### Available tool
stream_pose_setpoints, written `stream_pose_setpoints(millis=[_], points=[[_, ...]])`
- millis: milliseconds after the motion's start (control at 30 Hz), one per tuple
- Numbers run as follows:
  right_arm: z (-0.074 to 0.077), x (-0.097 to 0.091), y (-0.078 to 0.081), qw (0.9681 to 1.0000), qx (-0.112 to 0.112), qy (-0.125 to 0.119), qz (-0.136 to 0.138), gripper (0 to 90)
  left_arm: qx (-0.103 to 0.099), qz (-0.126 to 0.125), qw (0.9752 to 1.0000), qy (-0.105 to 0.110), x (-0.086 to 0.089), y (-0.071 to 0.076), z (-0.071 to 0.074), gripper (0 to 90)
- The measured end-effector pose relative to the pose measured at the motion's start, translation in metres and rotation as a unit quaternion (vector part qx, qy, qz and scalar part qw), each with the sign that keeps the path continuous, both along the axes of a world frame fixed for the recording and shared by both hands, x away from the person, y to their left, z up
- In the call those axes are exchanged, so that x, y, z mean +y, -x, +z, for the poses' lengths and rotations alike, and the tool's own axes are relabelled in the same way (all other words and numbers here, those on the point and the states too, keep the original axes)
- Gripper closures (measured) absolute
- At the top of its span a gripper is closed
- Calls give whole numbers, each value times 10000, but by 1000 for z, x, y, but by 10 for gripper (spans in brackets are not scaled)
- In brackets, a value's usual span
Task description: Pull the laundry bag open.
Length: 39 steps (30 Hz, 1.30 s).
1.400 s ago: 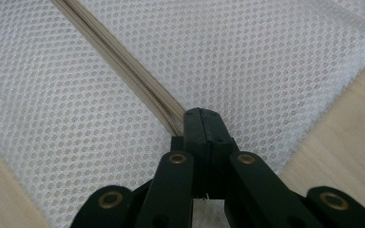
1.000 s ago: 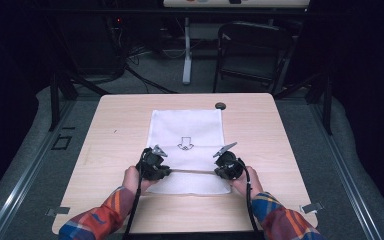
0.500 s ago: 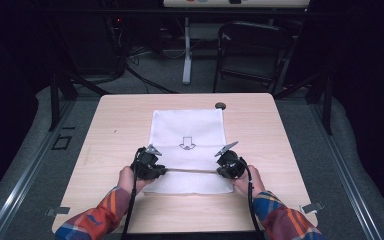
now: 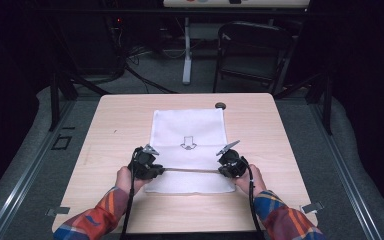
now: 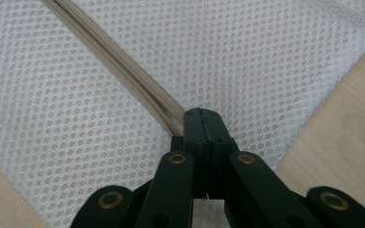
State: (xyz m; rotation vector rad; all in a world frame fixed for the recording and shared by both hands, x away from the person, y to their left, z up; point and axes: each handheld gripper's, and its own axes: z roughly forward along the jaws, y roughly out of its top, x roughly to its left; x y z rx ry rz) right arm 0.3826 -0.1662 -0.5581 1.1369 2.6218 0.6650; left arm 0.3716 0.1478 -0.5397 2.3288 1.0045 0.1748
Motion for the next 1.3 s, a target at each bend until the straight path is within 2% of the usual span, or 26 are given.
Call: stream_pose_setpoints(millis=[200,300,367,600,633,667,1100,1133,1300], points=[[0,-1,-1,10000,8,-63,-27,900,13,55,10000,-35,3,1,0,804],[0,-3,-2,10000,20,7,-21,900,34,112,9999,10,6,1,0,804],[0,-3,-2,10000,24,-62,-51,900,36,107,9999,-7,7,1,0,805],[0,-4,-2,10000,16,-16,-71,900,85,190,9998,40,13,2,1,805],[-1,-3,-2,9999,-5,-103,-121,900,74,218,9997,32,14,2,1,805],[0,-4,-2,10000,18,-6,-71,900,71,226,9997,46,16,2,1,805],[0,-4,-2,10000,24,-15,-79,900,64,361,9993,12,27,5,4,803],[-1,-4,-2,9999,5,-110,-126,900,70,376,9993,12,29,5,5,803],[-1,-5,-3,9999,33,-101,-116,900,49,470,9989,19,35,6,6,803]])
